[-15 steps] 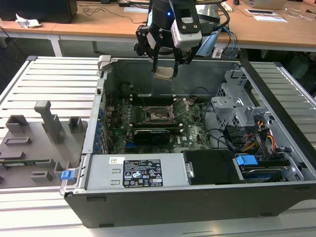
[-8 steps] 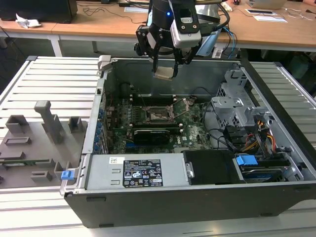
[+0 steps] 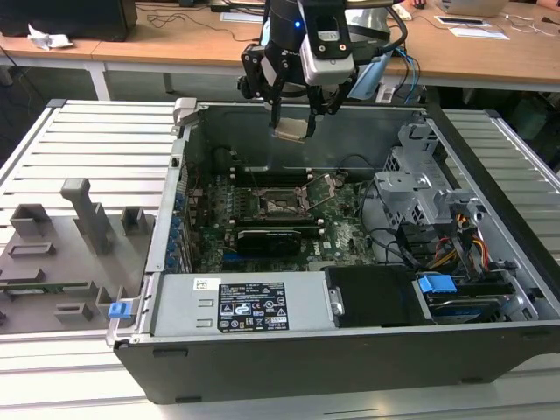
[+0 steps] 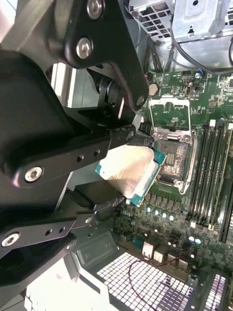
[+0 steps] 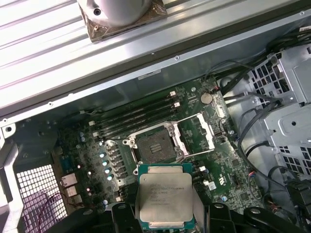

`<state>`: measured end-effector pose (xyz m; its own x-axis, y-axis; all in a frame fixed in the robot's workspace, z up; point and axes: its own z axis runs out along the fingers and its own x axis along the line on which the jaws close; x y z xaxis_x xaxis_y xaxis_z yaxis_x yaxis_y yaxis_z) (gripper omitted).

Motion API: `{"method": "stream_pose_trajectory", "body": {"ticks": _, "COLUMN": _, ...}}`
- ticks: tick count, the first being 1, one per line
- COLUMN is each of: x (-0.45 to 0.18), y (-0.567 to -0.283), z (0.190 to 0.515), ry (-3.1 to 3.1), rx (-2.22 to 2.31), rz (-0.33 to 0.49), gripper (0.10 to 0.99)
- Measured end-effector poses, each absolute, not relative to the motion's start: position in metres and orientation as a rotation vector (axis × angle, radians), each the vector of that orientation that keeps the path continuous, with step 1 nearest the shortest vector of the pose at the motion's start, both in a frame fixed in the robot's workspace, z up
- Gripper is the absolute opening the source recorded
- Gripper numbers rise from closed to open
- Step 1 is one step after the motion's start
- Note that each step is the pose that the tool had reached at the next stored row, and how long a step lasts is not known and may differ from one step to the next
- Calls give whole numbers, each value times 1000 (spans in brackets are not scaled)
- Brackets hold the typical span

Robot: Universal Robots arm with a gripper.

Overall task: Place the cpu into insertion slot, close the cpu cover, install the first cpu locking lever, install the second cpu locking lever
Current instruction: 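Place the cpu into insertion slot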

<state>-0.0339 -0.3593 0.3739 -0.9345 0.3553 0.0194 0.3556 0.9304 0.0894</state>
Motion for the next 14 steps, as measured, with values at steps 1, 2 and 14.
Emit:
{"method": "stream_pose_trajectory", "body": {"ticks": 1, "x": -34, "y": -359, "z": 374, "ry": -3083, "rx": -572, "rz": -144, "gripper": 525}}
{"method": "stream_pose_trajectory", "body": {"ticks": 2, "x": -34, "y": -359, "z": 374, "ry": -3082, "rx": -576, "rz": -144, "gripper": 525}}
{"method": "stream_pose_trajectory", "body": {"ticks": 14, "x": -34, "y": -359, "z": 374, "ry": -3075, "rx": -623, "rz": -144, "gripper": 525}}
